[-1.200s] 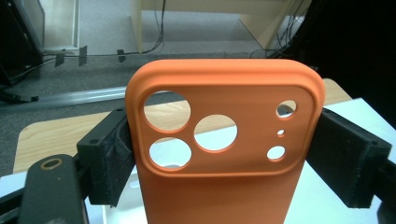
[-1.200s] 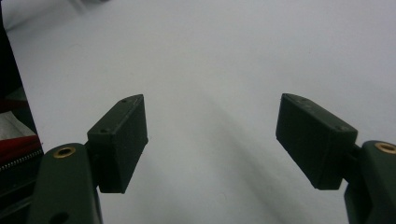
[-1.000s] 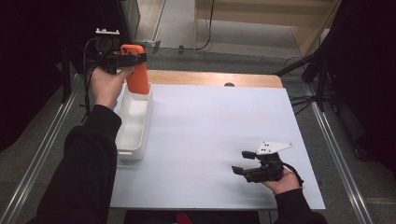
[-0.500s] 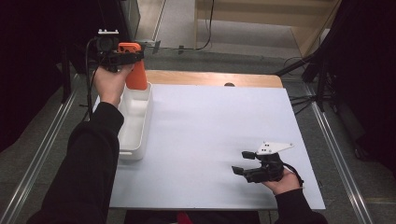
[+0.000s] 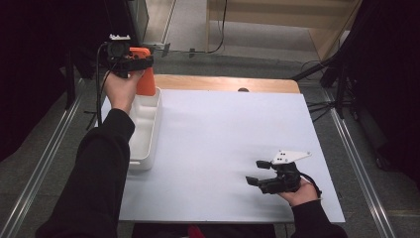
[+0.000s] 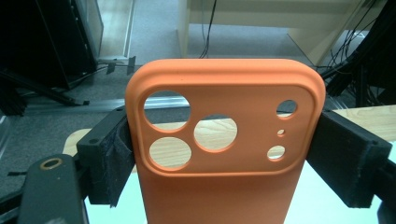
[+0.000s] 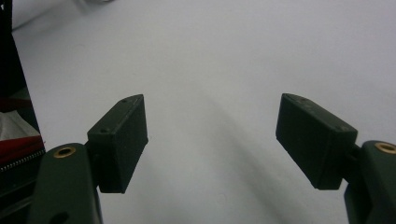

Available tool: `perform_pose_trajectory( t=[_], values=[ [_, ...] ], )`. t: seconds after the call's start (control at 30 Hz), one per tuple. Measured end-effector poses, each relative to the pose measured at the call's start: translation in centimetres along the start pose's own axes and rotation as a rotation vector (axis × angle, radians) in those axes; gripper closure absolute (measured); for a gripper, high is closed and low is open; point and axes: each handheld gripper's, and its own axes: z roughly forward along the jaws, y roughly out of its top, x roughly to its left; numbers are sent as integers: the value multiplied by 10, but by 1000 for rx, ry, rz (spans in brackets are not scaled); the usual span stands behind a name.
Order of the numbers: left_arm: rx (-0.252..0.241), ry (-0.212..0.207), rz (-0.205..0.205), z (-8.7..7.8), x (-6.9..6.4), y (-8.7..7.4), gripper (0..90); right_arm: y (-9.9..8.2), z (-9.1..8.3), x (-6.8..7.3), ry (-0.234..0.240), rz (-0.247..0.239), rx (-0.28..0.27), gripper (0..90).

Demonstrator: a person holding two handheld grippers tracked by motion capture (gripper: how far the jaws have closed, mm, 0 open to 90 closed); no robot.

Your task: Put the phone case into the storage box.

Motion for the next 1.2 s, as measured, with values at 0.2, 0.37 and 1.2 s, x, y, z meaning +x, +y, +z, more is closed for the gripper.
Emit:
perform_pose_trajectory(
  t=[0.2, 0.37, 1.2],
  values=[
    [-4, -11, 1, 9, 2, -7, 156, 0, 0, 0, 0, 0, -1, 236],
    [1, -5, -5, 15, 6, -14, 156, 0, 0, 0, -1, 1, -2, 236],
    [36, 28, 23, 30, 3, -37, 155, -1, 1, 0, -3, -3, 4, 236]
  ],
)
